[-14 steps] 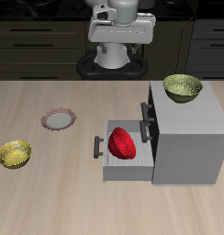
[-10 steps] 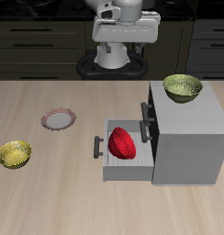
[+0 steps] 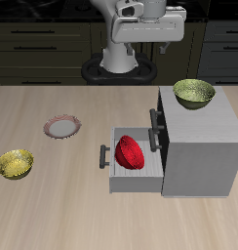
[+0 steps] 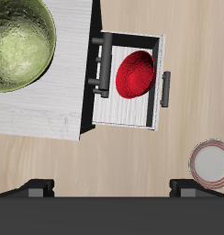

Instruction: Place the green bowl on the plate

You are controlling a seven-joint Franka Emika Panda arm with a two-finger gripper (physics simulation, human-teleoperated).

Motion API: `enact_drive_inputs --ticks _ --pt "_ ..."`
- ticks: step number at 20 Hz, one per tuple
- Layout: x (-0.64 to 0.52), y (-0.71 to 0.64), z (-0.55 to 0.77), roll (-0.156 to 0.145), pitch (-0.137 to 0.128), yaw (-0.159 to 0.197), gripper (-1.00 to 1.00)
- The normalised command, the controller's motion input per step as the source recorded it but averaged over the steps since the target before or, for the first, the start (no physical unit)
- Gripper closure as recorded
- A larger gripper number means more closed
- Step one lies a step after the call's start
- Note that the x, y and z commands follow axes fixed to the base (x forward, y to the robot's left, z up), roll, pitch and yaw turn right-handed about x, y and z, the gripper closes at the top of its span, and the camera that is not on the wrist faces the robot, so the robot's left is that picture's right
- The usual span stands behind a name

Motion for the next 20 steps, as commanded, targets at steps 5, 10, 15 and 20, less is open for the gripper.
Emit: enact_drive_inputs --ticks 5,10,15,20 --pt "0.13 0.11 0.09 0.005 -0.003 0.003 -1.0" --pt "0.18 0.11 0.07 0.002 -0.004 0.017 -1.0" --pt "0.17 0.12 0.03 0.006 0.014 0.009 -1.0" --pt "0.26 0.17 0.05 -0.008 0.023 -0.028 -1.0"
